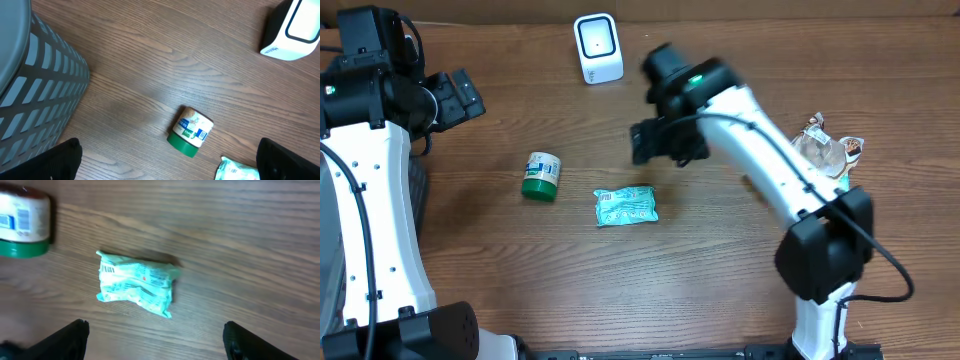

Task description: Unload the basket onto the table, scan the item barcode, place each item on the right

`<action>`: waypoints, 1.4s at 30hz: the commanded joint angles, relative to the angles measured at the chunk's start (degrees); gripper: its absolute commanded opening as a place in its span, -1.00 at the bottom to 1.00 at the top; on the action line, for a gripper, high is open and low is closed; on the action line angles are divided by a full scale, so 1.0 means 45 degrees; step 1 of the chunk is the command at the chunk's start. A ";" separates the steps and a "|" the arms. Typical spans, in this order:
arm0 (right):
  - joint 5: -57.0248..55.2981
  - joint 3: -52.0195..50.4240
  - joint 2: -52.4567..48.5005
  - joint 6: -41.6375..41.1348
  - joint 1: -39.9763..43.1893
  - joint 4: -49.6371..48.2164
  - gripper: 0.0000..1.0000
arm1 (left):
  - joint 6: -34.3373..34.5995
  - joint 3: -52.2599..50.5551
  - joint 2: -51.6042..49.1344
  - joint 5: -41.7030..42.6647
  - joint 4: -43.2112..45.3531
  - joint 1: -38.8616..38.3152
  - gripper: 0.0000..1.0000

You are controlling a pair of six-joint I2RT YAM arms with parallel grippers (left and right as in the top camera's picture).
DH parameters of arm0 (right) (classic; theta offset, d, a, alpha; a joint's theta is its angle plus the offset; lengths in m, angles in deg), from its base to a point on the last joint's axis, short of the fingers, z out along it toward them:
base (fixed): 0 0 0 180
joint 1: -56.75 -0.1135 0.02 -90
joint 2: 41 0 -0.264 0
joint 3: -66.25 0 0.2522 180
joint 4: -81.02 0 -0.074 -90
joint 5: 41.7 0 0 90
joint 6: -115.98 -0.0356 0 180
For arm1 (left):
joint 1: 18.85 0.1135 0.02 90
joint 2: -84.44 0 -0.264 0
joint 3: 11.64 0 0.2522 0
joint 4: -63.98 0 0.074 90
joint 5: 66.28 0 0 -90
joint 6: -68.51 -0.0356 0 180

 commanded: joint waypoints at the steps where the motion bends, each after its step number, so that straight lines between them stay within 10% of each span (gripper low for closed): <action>1: 0.2395 -0.1093 -0.0049 0.0593 0.0457 -0.0471 0.65 | -0.0146 -0.0058 -0.0078 -0.0117 -0.0005 -0.0015 1.00; 28: 0.4974 -0.8461 -0.0073 -0.3011 0.0092 -0.8835 0.40 | -0.0146 -0.0058 -0.0078 -0.0117 -0.0005 -0.0015 0.99; 42: 0.4376 -0.8995 -0.0092 -0.4896 -0.0151 -1.0239 -0.86 | -0.0146 -0.0058 -0.0078 -0.0117 -0.0005 -0.0015 0.99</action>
